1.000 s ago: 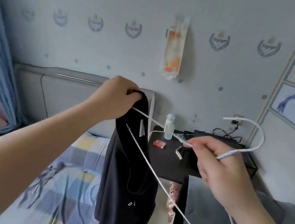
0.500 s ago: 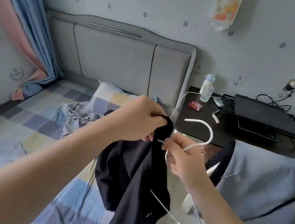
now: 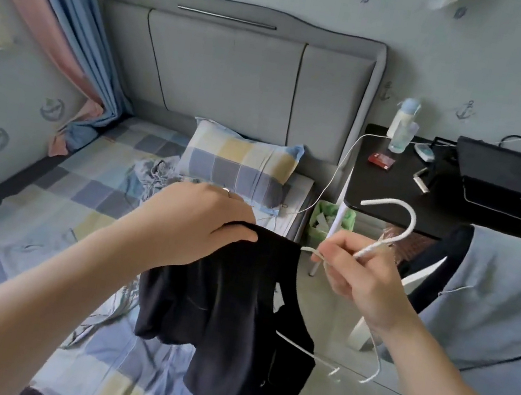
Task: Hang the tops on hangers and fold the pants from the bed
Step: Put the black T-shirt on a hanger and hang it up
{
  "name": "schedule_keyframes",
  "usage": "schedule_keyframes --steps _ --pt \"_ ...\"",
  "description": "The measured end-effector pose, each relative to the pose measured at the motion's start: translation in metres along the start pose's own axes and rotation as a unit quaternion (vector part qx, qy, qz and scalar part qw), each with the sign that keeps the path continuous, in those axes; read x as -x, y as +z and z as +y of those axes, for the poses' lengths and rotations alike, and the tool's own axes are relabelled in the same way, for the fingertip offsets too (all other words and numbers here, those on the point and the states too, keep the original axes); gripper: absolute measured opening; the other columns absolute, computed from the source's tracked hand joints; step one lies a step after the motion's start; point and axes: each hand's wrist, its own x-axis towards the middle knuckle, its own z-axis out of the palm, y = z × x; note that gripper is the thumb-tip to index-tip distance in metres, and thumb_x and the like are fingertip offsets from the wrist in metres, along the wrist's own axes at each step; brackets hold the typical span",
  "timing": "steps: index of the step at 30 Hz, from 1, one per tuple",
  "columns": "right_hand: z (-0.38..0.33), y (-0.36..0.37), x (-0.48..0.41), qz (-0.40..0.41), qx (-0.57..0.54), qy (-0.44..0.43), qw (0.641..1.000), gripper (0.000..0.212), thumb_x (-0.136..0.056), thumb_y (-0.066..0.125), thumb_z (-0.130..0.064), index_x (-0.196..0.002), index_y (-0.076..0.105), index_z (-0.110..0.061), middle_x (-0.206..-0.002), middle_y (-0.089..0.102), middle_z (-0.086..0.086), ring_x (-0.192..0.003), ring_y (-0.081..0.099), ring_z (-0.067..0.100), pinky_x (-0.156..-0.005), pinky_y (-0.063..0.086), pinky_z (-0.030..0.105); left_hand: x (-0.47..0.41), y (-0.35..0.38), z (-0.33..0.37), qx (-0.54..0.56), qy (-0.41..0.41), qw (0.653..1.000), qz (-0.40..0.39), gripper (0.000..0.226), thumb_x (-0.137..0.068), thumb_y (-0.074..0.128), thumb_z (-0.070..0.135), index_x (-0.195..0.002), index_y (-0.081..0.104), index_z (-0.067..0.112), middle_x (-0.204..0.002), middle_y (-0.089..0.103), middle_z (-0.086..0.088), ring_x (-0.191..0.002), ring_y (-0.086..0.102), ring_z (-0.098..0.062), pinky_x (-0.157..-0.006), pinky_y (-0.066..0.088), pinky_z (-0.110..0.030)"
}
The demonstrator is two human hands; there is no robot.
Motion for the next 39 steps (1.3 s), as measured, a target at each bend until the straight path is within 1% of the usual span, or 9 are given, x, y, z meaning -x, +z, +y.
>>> schedule_keyframes --steps 7,11,13,20,23,26,31,35,39 --pt "0.024 -0.021 0.014 0.036 0.109 0.022 0.993 0.022 -0.096 0.057 -0.016 -0.09 0.076 -0.026 -0.057 0.048 -0.003 -0.052 0.041 0.005 -0.052 0.034 0.012 0.012 0.005 -0.017 0.057 -0.032 0.996 0.065 0.032 -0.098 0.049 0.042 -0.108 0.075 0.027 -0.094 0.07 0.015 -0.081 0.064 -0.012 -0.068 0.056 -0.041" --pt "0.022 -0.004 0.012 0.021 0.158 -0.021 0.987 0.02 -0.099 0.059 -0.027 -0.09 0.076 -0.034 -0.063 0.055 0.011 -0.055 0.041 0.025 -0.054 0.034 0.034 0.006 0.022 0.005 0.077 -0.013 0.996 0.044 0.05 -0.098 0.036 0.053 -0.103 0.073 0.02 -0.091 0.07 0.007 -0.084 0.064 -0.018 -0.07 0.054 -0.043" --pt "0.019 0.006 0.009 -0.006 0.157 -0.039 0.987 0.022 -0.097 0.058 -0.023 -0.09 0.075 -0.035 -0.068 0.064 -0.004 -0.057 0.049 0.007 -0.059 0.04 0.02 0.001 0.03 0.017 0.088 -0.007 0.995 0.04 0.056 -0.094 0.029 0.055 -0.099 0.07 0.018 -0.088 0.068 0.006 -0.082 0.062 -0.018 -0.069 0.052 -0.042" --pt "0.02 -0.001 0.008 0.111 0.257 -0.097 0.955 0.022 -0.093 0.065 -0.003 -0.111 0.071 -0.015 -0.104 0.067 -0.001 -0.103 0.062 0.01 -0.092 0.046 0.022 -0.009 0.052 0.014 0.186 -0.073 0.976 0.09 0.026 -0.098 0.055 0.032 -0.095 0.074 0.016 -0.078 0.07 0.005 -0.073 0.061 -0.011 -0.069 0.05 -0.035" --pt "0.029 -0.007 0.018 0.177 0.305 -0.157 0.923 0.013 -0.091 0.064 -0.004 -0.103 0.07 -0.006 -0.098 0.067 0.002 -0.095 0.063 0.017 -0.084 0.05 0.028 -0.005 0.061 0.015 0.236 -0.124 0.953 0.143 0.021 -0.098 0.059 0.026 -0.087 0.073 0.015 -0.067 0.063 0.008 -0.064 0.057 -0.007 -0.058 0.043 -0.018" --pt "0.044 0.003 0.024 0.089 0.265 -0.076 0.957 0.017 -0.092 0.065 -0.014 -0.108 0.07 -0.014 -0.1 0.07 -0.007 -0.092 0.066 0.012 -0.077 0.053 0.026 -0.004 0.065 0.018 0.285 -0.173 0.923 0.19 0.019 -0.098 0.06 0.023 -0.084 0.072 0.019 -0.063 0.062 0.006 -0.056 0.055 -0.011 -0.05 0.038 -0.018" --pt "0.069 0.03 0.017 -0.024 0.251 0.054 0.966 0.047 -0.088 0.065 -0.035 -0.134 0.054 -0.036 -0.125 0.057 -0.024 -0.118 0.052 -0.001 -0.1 0.042 0.022 -0.005 0.067 0.023 0.31 -0.198 0.902 0.227 0.021 -0.098 0.058 0.022 -0.08 0.069 0.019 -0.067 0.061 0.002 -0.06 0.053 -0.016 -0.05 0.034 -0.021" --pt "0.073 0.04 0.006 0.009 0.261 0.06 0.963 0.036 -0.092 0.066 -0.029 -0.127 0.059 -0.035 -0.106 0.055 -0.015 -0.107 0.054 0.005 -0.097 0.046 0.031 -0.001 0.071 0.022 0.32 -0.197 0.901 0.218 0.025 -0.098 0.056 0.023 -0.076 0.064 0.014 -0.063 0.055 -0.004 -0.05 0.043 -0.011 -0.046 0.029 -0.02" --pt "0.073 0.043 0.004 0.03 0.24 0.012 0.97 0.01 -0.093 0.064 -0.019 -0.091 0.066 -0.028 -0.101 0.061 -0.015 -0.105 0.059 0.01 -0.098 0.047 0.039 0.005 0.077 0.018 0.337 -0.21 0.895 0.204 0.027 -0.098 0.055 0.025 -0.077 0.062 0.009 -0.062 0.05 -0.01 -0.048 0.036 -0.007 -0.046 0.025 -0.02"
